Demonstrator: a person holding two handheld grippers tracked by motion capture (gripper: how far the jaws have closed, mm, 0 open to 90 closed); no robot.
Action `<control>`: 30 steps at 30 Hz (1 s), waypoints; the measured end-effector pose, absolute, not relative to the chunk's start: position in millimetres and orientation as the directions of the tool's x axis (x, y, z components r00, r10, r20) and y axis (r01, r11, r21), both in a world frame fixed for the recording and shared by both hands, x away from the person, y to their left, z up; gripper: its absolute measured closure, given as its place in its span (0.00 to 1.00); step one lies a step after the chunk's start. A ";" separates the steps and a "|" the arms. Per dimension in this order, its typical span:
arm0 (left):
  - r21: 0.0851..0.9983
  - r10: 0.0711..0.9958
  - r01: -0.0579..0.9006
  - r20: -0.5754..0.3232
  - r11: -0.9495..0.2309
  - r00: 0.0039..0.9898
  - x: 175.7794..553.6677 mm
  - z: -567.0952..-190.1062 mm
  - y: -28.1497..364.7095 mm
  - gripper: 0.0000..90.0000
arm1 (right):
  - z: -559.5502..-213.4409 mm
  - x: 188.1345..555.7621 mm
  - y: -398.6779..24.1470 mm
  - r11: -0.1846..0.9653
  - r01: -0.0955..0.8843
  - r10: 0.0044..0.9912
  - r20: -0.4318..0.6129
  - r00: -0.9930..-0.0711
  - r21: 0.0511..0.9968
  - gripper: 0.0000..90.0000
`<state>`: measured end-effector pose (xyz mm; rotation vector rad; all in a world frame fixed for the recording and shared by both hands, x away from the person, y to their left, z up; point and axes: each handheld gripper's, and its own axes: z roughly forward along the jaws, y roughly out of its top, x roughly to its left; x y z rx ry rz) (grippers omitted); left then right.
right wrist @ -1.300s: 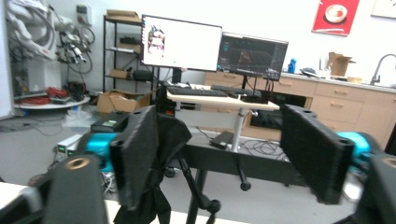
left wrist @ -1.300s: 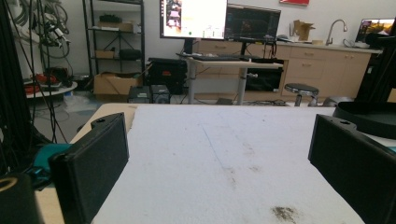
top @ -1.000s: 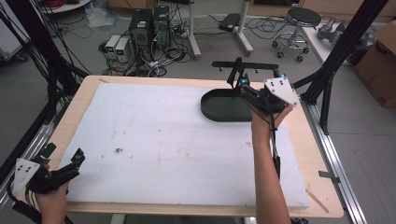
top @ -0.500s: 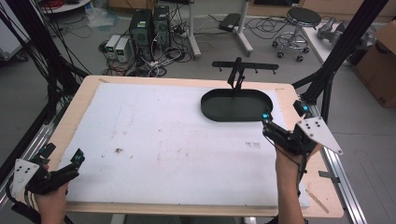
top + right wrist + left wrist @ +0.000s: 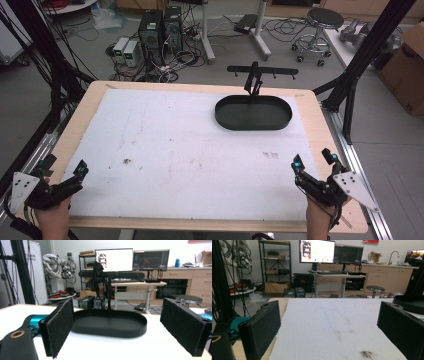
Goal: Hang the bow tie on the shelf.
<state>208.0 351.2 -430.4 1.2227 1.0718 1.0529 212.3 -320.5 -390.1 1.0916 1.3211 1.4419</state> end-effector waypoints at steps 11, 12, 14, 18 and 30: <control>0.999 0.981 -0.032 -0.027 0.034 0.190 207.4 -432.2 347.4 0.06 | -436.5 202.8 -322.8 -0.050 0.027 0.973 0.055 -0.225 0.998 0.13; 0.999 0.981 -0.031 -0.020 0.026 0.192 207.2 -432.2 347.0 0.06 | -436.7 202.7 -323.1 -0.049 0.028 0.973 0.054 -0.223 0.998 0.13; 0.999 0.981 -0.035 -0.016 0.024 0.196 206.8 -432.0 346.9 0.06 | -435.5 202.4 -323.3 -0.047 0.020 0.973 0.050 -0.226 0.999 0.13; 0.999 0.980 -0.042 -0.015 0.024 0.196 205.0 -430.9 346.5 0.06 | -431.8 203.3 -321.5 -0.035 0.000 0.971 0.034 -0.238 0.999 0.13; 0.999 0.981 -0.045 -0.007 0.016 0.194 197.2 -429.8 347.9 0.06 | -428.3 207.1 -320.0 -0.022 -0.016 0.969 0.018 -0.245 1.000 0.13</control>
